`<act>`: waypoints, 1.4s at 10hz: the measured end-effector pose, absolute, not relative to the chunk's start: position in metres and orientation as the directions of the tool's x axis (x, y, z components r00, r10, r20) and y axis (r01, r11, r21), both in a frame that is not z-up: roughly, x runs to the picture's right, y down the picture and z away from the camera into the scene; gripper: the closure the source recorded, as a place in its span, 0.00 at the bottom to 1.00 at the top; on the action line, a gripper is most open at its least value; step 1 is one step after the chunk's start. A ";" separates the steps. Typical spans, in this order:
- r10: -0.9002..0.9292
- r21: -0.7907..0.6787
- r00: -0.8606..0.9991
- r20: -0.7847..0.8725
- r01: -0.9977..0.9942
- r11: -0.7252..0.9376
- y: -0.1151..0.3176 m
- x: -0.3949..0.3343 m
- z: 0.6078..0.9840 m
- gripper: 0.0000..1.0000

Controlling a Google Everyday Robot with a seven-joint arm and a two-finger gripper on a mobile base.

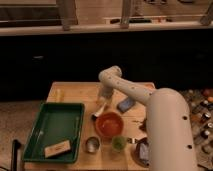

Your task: Place brush in metal cup

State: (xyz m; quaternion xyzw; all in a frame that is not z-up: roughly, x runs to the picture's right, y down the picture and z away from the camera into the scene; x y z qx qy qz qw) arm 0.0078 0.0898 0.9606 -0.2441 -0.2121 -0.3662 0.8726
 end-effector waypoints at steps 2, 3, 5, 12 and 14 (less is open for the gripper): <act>-0.541 -0.270 0.640 0.545 0.746 0.609 0.089 0.010 0.959 0.86; -0.540 -0.271 0.640 0.546 0.745 0.609 0.089 0.010 0.959 0.94; -0.539 -0.259 0.637 0.551 0.744 0.615 0.092 0.008 0.956 1.00; -0.577 -0.178 0.639 0.509 0.734 0.655 0.076 0.014 0.908 1.00; -0.583 -0.165 0.643 0.496 0.729 0.664 0.068 0.016 0.900 1.00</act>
